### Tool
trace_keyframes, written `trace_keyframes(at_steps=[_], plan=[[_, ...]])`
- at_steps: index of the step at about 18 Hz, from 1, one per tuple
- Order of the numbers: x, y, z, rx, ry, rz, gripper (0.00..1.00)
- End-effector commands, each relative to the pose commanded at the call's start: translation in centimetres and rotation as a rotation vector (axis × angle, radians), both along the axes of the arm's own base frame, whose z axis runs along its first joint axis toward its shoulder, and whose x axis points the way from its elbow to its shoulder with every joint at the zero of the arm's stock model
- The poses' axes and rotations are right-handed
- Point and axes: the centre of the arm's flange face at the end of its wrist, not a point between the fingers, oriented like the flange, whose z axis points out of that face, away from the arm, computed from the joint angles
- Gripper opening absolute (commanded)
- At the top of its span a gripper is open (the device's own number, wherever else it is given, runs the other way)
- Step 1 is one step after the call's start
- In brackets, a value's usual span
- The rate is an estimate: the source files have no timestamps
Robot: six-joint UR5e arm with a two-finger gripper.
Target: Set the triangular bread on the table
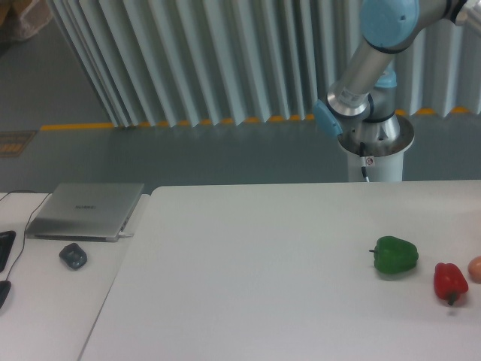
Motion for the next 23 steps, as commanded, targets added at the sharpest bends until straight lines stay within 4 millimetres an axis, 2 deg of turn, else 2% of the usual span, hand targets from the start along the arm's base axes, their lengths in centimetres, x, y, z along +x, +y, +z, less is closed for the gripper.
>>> trace_keyframes(at_steps=[7,10,11,12,13,14,15,16,19,22,23], plan=[[-0.1,0.0,-0.7,-0.005,-0.010,-0.001,0.97],[-0.1,0.0,-0.9,-0.006,-0.013,-0.001,0.89],[-0.1,0.0,-0.9,-0.006,-0.013,-0.001,0.81],[-0.1,0.0,-0.8,-0.006,-0.009,-0.004,0.60],[-0.1,0.0,-0.8,-0.008,-0.010,-0.008,0.43],[-0.1,-0.1,-0.8,-0.020,-0.006,-0.006,0.21],[-0.1,-0.1,-0.5,-0.028,0.000,-0.007,0.07],[0.0,-0.2,-0.5,-0.029,0.000,-0.004,0.00],[0.0,-0.1,-0.2,-0.026,0.003,0.004,0.00],[0.2,-0.6,2.3,-0.014,0.030,0.012,0.00],[0.8,-0.8,3.9,-0.011,0.040,0.016,0.00]])
